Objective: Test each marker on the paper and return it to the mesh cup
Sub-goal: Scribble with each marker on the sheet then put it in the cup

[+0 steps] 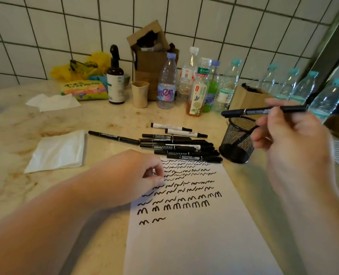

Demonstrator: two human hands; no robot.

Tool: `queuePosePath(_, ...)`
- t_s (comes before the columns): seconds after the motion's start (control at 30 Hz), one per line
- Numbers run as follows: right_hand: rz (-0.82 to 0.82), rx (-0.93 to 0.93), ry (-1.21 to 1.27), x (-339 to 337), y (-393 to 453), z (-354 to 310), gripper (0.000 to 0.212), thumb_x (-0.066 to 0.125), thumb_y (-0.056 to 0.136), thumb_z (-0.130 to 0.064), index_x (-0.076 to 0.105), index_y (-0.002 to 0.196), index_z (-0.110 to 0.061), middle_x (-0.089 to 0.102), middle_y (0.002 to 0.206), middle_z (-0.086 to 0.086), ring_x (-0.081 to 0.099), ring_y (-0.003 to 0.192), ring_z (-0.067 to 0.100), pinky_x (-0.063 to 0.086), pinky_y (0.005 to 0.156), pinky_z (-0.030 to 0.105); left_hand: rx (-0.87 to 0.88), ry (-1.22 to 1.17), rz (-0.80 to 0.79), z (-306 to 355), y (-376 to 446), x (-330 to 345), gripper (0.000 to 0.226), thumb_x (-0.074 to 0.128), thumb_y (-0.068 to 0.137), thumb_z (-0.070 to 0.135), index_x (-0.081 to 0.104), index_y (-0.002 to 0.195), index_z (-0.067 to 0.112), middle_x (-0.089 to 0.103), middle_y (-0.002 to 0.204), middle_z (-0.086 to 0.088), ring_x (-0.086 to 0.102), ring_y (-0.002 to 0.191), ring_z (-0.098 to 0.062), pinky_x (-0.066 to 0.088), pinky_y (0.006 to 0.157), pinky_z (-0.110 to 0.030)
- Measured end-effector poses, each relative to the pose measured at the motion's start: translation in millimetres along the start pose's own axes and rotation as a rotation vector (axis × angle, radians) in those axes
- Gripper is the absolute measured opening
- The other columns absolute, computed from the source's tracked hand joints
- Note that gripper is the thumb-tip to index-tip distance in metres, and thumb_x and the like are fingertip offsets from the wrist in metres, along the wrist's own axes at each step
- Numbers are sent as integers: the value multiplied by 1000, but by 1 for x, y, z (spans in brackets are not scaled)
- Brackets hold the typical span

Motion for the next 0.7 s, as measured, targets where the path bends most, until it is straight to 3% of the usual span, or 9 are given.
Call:
queuePosePath(0.17, 8, -163, -306, 6, 30, -16, 16, 51, 103, -26, 65, 107, -32, 64, 71, -8, 62, 54, 4, 55, 57, 27, 9, -2, -13, -1, 2, 0, 9, 59, 92, 49, 64, 97, 44, 65, 75, 22, 61, 69, 2, 43, 58, -14)
queuePosePath(0.3, 67, -105, -381, 1, 38, 21, 16, 51, 102, -29, 64, 110, -33, 65, 73, -7, 61, 54, 4, 60, 65, 38, -23, -20, -9, -5, 2, 0, 8, 60, 90, 51, 65, 94, 45, 65, 76, 22, 60, 70, 4, 42, 59, -13)
queuePosePath(0.4, 19, -68, -484, -2, 38, 41, 17, 52, 102, -29, 66, 113, -30, 66, 76, -7, 59, 48, -3, 55, 58, 29, -34, -12, -5, -7, 4, 0, 10, 60, 89, 53, 64, 93, 45, 64, 75, 21, 58, 69, 4, 39, 58, -12)
queuePosePath(0.5, 12, -68, -489, -5, 39, 45, 18, 54, 101, -29, 63, 117, -29, 67, 76, -6, 62, 50, -1, 57, 58, 32, -32, 4, -18, -4, 6, 2, 8, 59, 90, 52, 64, 93, 45, 64, 75, 21, 59, 69, 4, 39, 58, -12)
queuePosePath(0.6, 32, -125, -391, -7, 34, 39, 36, 60, 98, -29, 53, 134, -30, 69, 76, -3, 65, 56, 9, 55, 58, 29, -25, 16, -24, -2, 6, 3, 6, 60, 91, 50, 64, 92, 46, 65, 75, 21, 60, 70, 3, 41, 60, -12)
queuePosePath(0.7, -135, -244, -385, 14, 16, 31, 16, 66, 94, -26, 62, 109, -31, 68, 74, -8, 64, 60, 7, 49, 59, 20, -35, 20, -21, -2, 6, 3, 6, 60, 90, 51, 64, 92, 46, 65, 76, 22, 61, 72, 2, 44, 61, -13)
Point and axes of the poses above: each hand's wrist, its own y-axis towards the middle knuckle, its own x-axis out of the palm, z = x × y, the point moved 7 cm from there along y, towards the middle knuckle
